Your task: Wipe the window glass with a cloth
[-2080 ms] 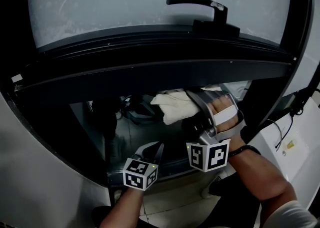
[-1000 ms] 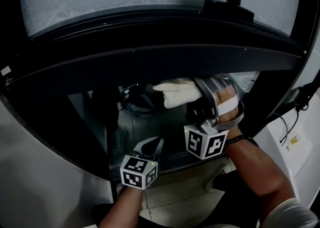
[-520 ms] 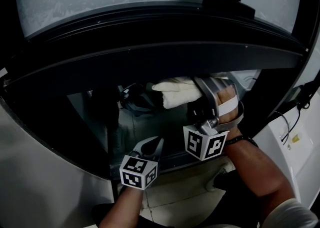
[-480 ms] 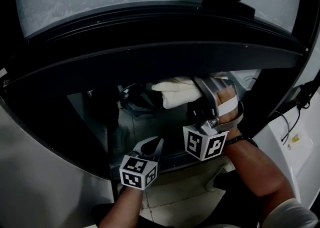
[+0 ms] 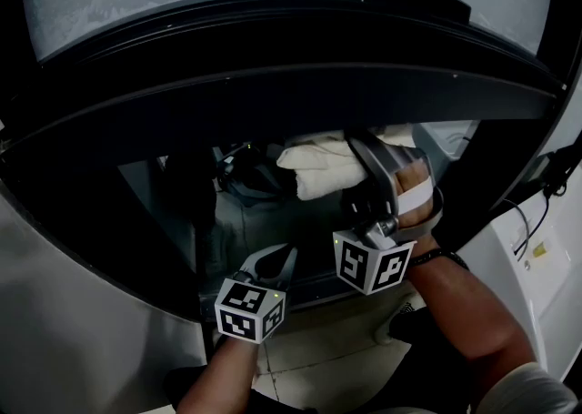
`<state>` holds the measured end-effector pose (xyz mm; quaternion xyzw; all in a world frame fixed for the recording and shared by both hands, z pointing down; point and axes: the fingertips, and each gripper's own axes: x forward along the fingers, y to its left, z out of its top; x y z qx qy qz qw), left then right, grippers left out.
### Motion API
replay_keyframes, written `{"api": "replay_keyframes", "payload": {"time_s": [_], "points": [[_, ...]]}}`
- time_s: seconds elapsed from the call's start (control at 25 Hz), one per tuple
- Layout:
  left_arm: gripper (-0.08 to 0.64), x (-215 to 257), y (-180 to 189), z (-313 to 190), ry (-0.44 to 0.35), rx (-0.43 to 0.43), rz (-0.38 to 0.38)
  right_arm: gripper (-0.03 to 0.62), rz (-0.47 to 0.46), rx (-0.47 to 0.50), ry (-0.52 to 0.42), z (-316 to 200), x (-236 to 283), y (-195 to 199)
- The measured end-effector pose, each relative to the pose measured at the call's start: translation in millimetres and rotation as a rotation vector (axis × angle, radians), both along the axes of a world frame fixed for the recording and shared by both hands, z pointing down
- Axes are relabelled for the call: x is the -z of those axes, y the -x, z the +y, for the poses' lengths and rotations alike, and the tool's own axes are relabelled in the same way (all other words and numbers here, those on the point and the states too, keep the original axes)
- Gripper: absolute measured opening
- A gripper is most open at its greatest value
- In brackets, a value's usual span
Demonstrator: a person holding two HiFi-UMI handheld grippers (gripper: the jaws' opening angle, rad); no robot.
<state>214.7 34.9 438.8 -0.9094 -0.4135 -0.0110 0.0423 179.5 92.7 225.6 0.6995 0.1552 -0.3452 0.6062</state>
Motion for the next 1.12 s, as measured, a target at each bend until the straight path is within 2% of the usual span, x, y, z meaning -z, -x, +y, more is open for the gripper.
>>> {"api": "replay_keyframes", "payload": {"time_s": [1.12], "points": [[0.017,-9,-11,1,-0.039,-0.007,-0.003,0.12,-0.094,0.032,-0.016,-4,-71,-25]]}}
